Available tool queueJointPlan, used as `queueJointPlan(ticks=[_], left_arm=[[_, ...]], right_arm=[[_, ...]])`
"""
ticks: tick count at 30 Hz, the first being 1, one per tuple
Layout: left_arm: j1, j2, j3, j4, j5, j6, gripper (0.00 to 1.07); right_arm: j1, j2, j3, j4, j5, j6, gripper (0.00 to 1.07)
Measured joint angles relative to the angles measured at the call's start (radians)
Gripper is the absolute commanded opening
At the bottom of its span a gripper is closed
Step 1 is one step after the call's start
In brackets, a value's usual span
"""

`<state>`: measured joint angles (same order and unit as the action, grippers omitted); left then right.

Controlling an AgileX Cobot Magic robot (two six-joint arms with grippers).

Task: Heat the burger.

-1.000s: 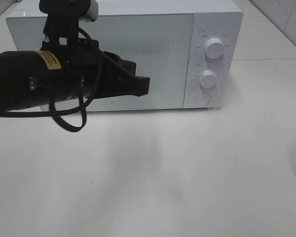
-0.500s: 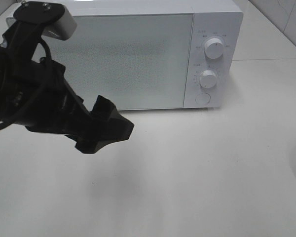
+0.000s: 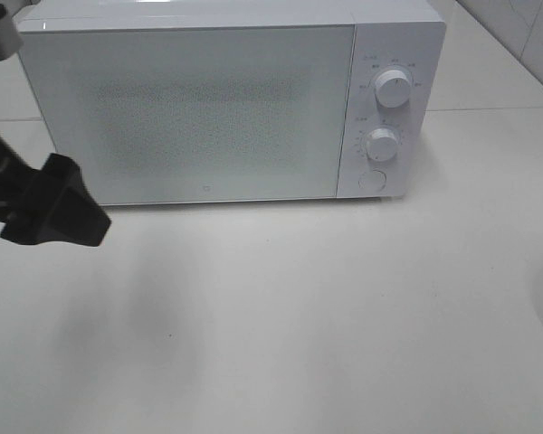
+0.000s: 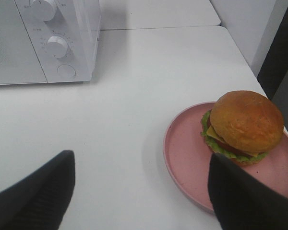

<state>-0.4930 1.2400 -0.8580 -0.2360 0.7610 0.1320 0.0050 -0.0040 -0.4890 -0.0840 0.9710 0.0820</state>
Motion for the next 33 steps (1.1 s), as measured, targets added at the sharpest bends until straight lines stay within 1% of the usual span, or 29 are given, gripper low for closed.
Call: queueJointPlan(ticks=[1, 2, 3, 4, 5, 6, 7, 8, 9, 10, 11, 12, 13, 14, 15, 16, 19, 20, 22, 23, 24, 26, 27, 30, 32, 33], left_arm=[[0.051, -0.017, 0.000, 0.010, 0.048, 0.000, 1.02], [0.071, -0.024, -0.002, 0.015, 0.072, 0.000, 1.02], [0.071, -0.024, -0.002, 0.015, 0.072, 0.000, 1.02], [0.121, -0.044, -0.002, 0.024, 0.112, 0.000, 1.02], [0.121, -0.044, -0.002, 0.024, 0.112, 0.000, 1.02], [0.170, -0.064, -0.002, 0.031, 0.147, 0.001, 1.02], [0.199, -0.076, -0.002, 0.039, 0.166, 0.010, 1.02], [0.199, -0.076, -0.002, 0.039, 0.166, 0.010, 1.02], [0.254, -0.095, -0.002, 0.049, 0.204, 0.044, 1.02], [0.288, -0.103, -0.002, 0.052, 0.225, 0.072, 1.02], [0.288, -0.103, -0.002, 0.052, 0.225, 0.072, 1.02], [0.364, -0.115, -0.002, 0.053, 0.262, 0.129, 1.02], [0.405, -0.118, -0.002, 0.053, 0.283, 0.156, 1.02], [0.405, -0.118, -0.002, 0.053, 0.283, 0.156, 1.02], [0.477, -0.120, -0.002, 0.053, 0.325, 0.187, 1.02], [0.537, -0.121, -0.002, 0.056, 0.363, 0.192, 1.02], [0.561, -0.123, -0.002, 0.057, 0.380, 0.191, 1.02], [0.591, -0.140, -0.002, 0.060, 0.398, 0.180, 1.02], [0.597, -0.152, -0.002, 0.065, 0.400, 0.172, 1.02], [0.604, -0.195, 0.009, 0.072, 0.401, 0.159, 1.02], [0.605, -0.247, 0.045, 0.071, 0.401, 0.143, 1.02], [0.605, -0.273, 0.063, 0.070, 0.402, 0.134, 1.02], [0.605, -0.341, 0.113, 0.057, 0.403, 0.118, 1.02], [0.605, -0.378, 0.136, 0.047, 0.404, 0.111, 1.02], [0.605, -0.533, 0.199, 0.018, 0.407, 0.104, 1.02], [0.605, -0.533, 0.199, 0.018, 0.407, 0.104, 1.02]], right_arm=[[0.000, 0.000, 0.000, 0.000, 0.000, 0.000, 0.75], [0.000, 0.000, 0.000, 0.000, 0.000, 0.000, 0.75], [0.000, 0.000, 0.000, 0.000, 0.000, 0.000, 0.75], [0.000, 0.000, 0.000, 0.000, 0.000, 0.000, 0.75], [0.000, 0.000, 0.000, 0.000, 0.000, 0.000, 0.75], [0.000, 0.000, 0.000, 0.000, 0.000, 0.000, 0.75], [0.000, 0.000, 0.000, 0.000, 0.000, 0.000, 0.75], [0.000, 0.000, 0.000, 0.000, 0.000, 0.000, 0.75], [0.000, 0.000, 0.000, 0.000, 0.000, 0.000, 0.75], [0.000, 0.000, 0.000, 0.000, 0.000, 0.000, 0.75], [0.000, 0.000, 0.000, 0.000, 0.000, 0.000, 0.75], [0.000, 0.000, 0.000, 0.000, 0.000, 0.000, 0.75], [0.000, 0.000, 0.000, 0.000, 0.000, 0.000, 0.75], [0.000, 0.000, 0.000, 0.000, 0.000, 0.000, 0.75], [0.000, 0.000, 0.000, 0.000, 0.000, 0.000, 0.75], [0.000, 0.000, 0.000, 0.000, 0.000, 0.000, 0.75], [0.000, 0.000, 0.000, 0.000, 0.000, 0.000, 0.75], [0.000, 0.000, 0.000, 0.000, 0.000, 0.000, 0.75], [0.000, 0.000, 0.000, 0.000, 0.000, 0.000, 0.75], [0.000, 0.000, 0.000, 0.000, 0.000, 0.000, 0.75], [0.000, 0.000, 0.000, 0.000, 0.000, 0.000, 0.75], [0.000, 0.000, 0.000, 0.000, 0.000, 0.000, 0.75], [0.000, 0.000, 0.000, 0.000, 0.000, 0.000, 0.75], [0.000, 0.000, 0.000, 0.000, 0.000, 0.000, 0.75], [0.000, 0.000, 0.000, 0.000, 0.000, 0.000, 0.75], [0.000, 0.000, 0.000, 0.000, 0.000, 0.000, 0.75]])
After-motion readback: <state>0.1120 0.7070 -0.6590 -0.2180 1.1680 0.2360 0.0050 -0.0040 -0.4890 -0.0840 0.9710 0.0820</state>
